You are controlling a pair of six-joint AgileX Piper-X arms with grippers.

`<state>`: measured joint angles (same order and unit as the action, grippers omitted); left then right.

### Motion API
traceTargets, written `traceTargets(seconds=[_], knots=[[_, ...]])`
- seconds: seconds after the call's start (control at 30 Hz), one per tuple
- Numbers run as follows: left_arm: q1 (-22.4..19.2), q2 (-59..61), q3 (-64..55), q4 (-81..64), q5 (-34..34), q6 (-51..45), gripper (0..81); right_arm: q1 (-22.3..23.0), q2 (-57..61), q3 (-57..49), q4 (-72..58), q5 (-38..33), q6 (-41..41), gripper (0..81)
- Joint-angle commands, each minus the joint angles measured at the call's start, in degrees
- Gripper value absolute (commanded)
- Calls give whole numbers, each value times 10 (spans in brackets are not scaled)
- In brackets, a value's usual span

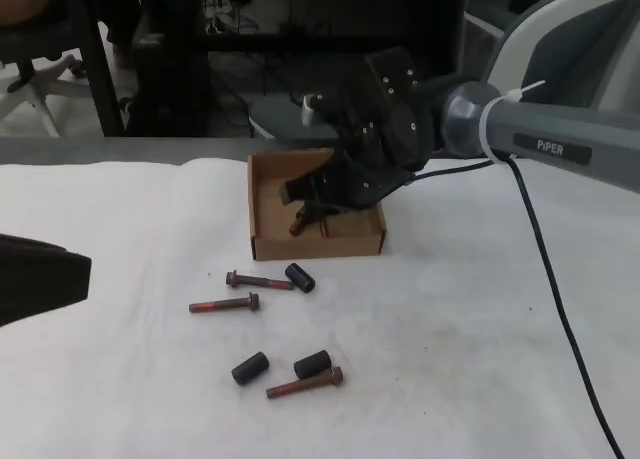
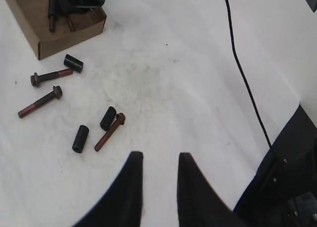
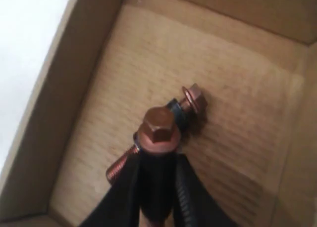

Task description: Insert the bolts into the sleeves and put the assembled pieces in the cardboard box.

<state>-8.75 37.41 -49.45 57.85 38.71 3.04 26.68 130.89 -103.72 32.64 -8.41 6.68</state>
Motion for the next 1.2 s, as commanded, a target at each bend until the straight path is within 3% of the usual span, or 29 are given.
traceTargets(seconds=[0.0,0.07,0.1,0.17,0.23,0.27,0.7,0.87,1.17], knots=[[2,-4,-1,2,3,2,255,-4,-4,-8,8,7,-10,1],[2,-4,-1,2,3,2,255,-4,-4,-8,8,8,-18,52],[2,-4,-1,2,3,2,255,-4,-4,-9,8,8,-25,127],[2,-4,-1,2,3,2,255,-4,-4,-9,8,8,-26,344],[2,-4,-1,2,3,2,255,-4,-5,-9,15,8,-23,631],[2,-4,-1,2,3,2,255,-4,-5,-9,21,13,-23,700],[2,-13,-1,2,3,4,255,0,-82,-9,92,-9,-33,700],[2,-30,-1,2,3,4,206,9,-147,-3,126,-19,-52,700],[2,-47,-1,2,3,28,157,57,-326,147,137,-19,-67,700]])
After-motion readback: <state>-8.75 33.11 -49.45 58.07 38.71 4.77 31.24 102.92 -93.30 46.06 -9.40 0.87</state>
